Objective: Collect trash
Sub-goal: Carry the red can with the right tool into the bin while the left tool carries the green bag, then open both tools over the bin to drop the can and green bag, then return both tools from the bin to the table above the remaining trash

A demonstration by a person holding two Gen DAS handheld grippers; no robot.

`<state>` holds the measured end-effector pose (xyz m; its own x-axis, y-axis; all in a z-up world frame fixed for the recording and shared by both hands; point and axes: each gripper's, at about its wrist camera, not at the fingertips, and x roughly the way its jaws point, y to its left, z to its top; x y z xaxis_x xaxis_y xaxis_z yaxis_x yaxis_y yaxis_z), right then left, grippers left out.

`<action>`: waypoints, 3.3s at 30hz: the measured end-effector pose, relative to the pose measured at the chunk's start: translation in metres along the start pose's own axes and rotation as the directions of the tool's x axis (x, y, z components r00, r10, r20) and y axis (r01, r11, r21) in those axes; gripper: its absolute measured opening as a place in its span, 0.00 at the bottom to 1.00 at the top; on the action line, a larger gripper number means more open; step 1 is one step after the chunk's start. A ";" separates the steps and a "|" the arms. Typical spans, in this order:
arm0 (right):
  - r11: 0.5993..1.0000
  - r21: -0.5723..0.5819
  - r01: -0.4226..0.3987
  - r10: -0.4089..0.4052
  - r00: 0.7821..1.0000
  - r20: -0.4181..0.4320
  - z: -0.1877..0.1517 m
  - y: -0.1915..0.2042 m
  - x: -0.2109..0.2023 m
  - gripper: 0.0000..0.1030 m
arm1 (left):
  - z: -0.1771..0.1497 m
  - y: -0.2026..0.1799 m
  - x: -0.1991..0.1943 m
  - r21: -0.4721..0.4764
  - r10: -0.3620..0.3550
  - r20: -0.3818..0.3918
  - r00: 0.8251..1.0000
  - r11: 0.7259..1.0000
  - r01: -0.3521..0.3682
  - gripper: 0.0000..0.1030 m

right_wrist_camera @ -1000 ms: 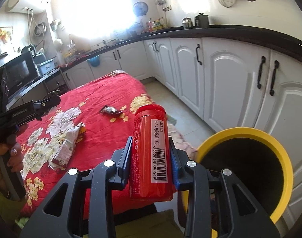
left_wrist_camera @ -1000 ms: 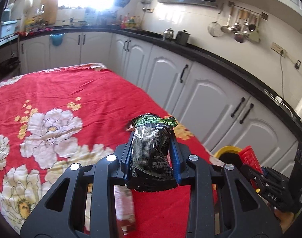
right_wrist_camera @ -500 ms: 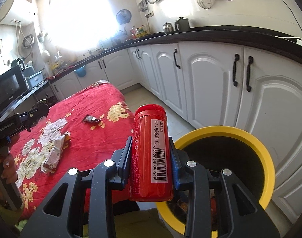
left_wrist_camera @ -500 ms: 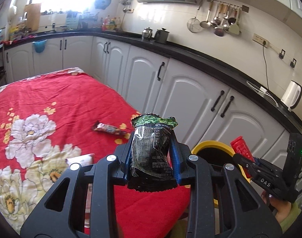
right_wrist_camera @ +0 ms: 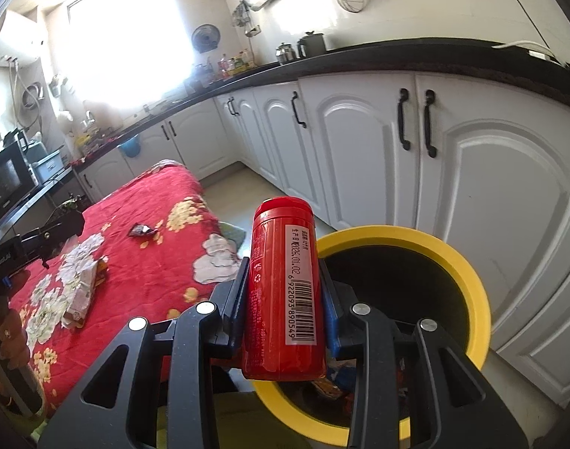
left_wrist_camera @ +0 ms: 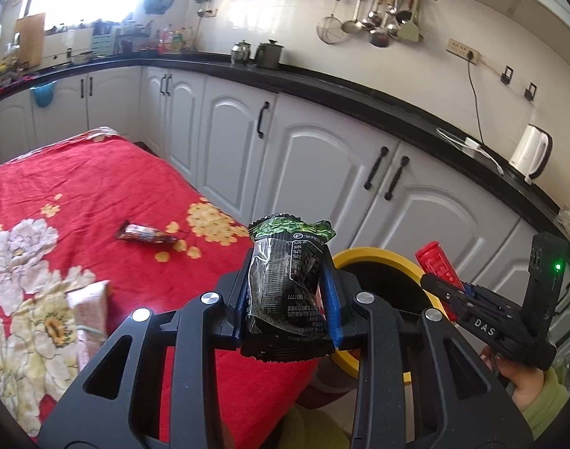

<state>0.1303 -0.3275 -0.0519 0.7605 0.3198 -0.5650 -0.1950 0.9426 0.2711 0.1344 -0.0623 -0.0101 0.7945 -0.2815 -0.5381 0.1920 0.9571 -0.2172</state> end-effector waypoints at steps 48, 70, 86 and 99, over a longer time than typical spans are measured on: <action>0.974 0.177 0.140 -0.115 0.983 -0.141 -0.054 -0.087 0.025 0.50 | -0.027 -0.100 0.132 0.090 -0.175 -0.272 0.946 0.974 0.206 0.41; 0.987 0.097 0.130 -0.131 0.991 0.002 -0.019 -0.045 -0.007 0.76 | -0.013 -0.052 0.072 0.117 0.022 -0.116 0.993 0.993 -0.008 0.89; 0.998 -0.026 0.062 -0.061 0.996 0.059 0.002 0.017 -0.019 0.84 | -0.004 -0.005 0.012 0.086 0.124 0.016 0.992 0.988 -0.125 0.89; 0.993 -0.115 0.003 0.005 0.998 0.067 0.013 0.062 -0.018 0.85 | -0.003 0.037 -0.021 0.029 0.206 0.067 0.976 0.978 -0.208 0.89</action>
<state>0.1124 -0.2762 -0.0153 0.7995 0.3171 -0.5101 -0.2625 0.9484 0.1781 0.1233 -0.0210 -0.0092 0.8539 -0.0733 -0.5152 0.0392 0.9963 -0.0767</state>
